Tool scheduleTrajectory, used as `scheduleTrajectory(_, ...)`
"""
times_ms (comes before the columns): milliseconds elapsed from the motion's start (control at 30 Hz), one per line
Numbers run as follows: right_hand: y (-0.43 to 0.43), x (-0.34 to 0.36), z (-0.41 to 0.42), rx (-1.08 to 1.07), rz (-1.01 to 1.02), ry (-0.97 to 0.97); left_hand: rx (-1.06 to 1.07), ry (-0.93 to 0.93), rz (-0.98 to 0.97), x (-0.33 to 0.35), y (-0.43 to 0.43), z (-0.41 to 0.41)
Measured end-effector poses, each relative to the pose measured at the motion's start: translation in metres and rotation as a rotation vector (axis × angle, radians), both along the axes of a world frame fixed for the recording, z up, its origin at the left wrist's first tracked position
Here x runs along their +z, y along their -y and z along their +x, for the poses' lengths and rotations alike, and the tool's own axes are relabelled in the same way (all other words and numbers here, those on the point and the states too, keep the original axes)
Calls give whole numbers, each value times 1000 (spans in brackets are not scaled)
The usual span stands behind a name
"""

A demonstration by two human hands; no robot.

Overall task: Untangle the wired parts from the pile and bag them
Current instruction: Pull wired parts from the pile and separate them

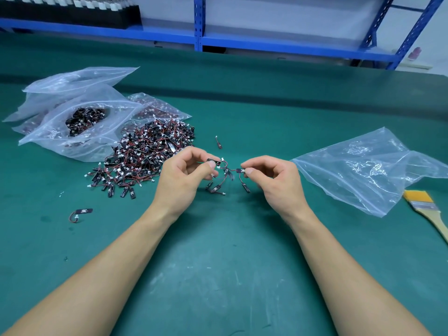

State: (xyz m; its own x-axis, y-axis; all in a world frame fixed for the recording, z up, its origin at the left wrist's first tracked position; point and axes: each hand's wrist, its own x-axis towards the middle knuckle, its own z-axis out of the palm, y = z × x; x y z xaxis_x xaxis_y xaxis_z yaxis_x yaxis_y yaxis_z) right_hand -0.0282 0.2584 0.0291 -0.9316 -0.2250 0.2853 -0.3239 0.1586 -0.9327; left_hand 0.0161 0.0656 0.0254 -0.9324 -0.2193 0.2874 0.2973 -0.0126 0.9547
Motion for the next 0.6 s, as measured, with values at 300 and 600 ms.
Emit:
scheduleTrajectory(300, -15, 6, -6, -109, 58, -9, 82, 29, 0, -2, 3, -2)
scheduleTrajectory(600, -45, -8, -10, -301, 293, 71, 100, 15, -46, -3, 6, -3)
